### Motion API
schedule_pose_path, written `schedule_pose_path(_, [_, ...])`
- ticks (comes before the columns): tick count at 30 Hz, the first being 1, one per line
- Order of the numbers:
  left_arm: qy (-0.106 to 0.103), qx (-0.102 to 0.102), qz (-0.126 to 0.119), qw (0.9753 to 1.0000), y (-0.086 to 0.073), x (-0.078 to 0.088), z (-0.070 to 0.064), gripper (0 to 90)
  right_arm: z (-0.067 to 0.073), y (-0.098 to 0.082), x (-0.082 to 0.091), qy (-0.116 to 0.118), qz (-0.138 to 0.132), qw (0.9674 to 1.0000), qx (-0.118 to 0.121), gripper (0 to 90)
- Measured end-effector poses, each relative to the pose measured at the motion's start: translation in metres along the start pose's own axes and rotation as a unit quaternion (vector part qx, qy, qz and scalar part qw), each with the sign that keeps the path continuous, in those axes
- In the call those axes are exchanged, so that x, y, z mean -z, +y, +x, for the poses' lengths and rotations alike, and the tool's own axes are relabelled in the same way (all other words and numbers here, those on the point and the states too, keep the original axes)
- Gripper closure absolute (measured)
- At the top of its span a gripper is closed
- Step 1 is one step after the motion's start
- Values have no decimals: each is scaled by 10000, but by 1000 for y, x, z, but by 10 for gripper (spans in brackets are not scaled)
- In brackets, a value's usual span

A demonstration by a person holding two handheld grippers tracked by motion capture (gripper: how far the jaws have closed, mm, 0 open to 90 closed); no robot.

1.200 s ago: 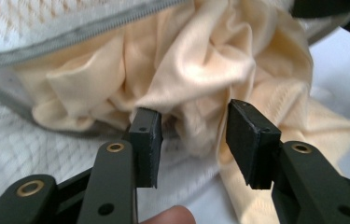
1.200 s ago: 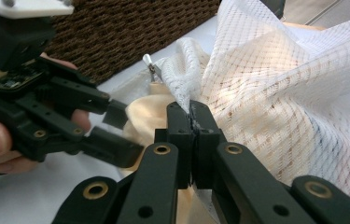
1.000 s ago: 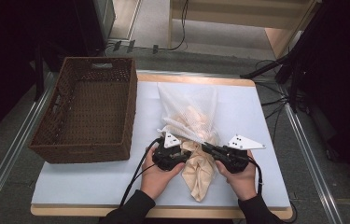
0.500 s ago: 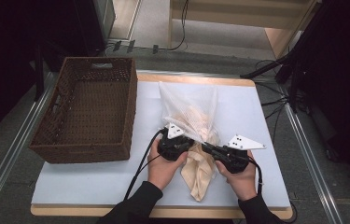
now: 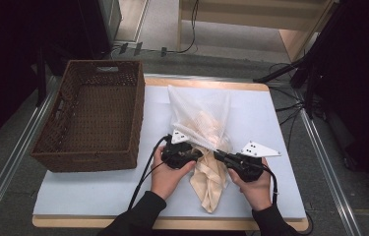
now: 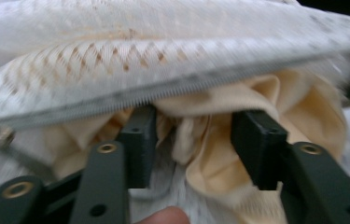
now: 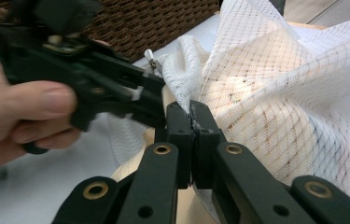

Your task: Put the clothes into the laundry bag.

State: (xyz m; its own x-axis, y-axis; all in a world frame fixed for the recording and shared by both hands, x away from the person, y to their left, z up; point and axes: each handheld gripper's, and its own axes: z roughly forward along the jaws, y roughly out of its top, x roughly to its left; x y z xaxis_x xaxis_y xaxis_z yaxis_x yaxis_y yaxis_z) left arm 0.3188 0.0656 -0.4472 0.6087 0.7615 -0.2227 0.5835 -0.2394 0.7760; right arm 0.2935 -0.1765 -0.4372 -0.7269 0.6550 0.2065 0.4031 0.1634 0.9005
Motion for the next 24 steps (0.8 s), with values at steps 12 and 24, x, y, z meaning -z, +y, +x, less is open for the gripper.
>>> schedule_pose_path(12, [-212,-493,72,9985,-33,31,-28,475,1,0,-1,-22,10,10000,-15,894])
schedule_pose_path(24, [-933,-1060,609,9881,-52,11,-82,440,1,0,-1,-10,23,10000,-29,893])
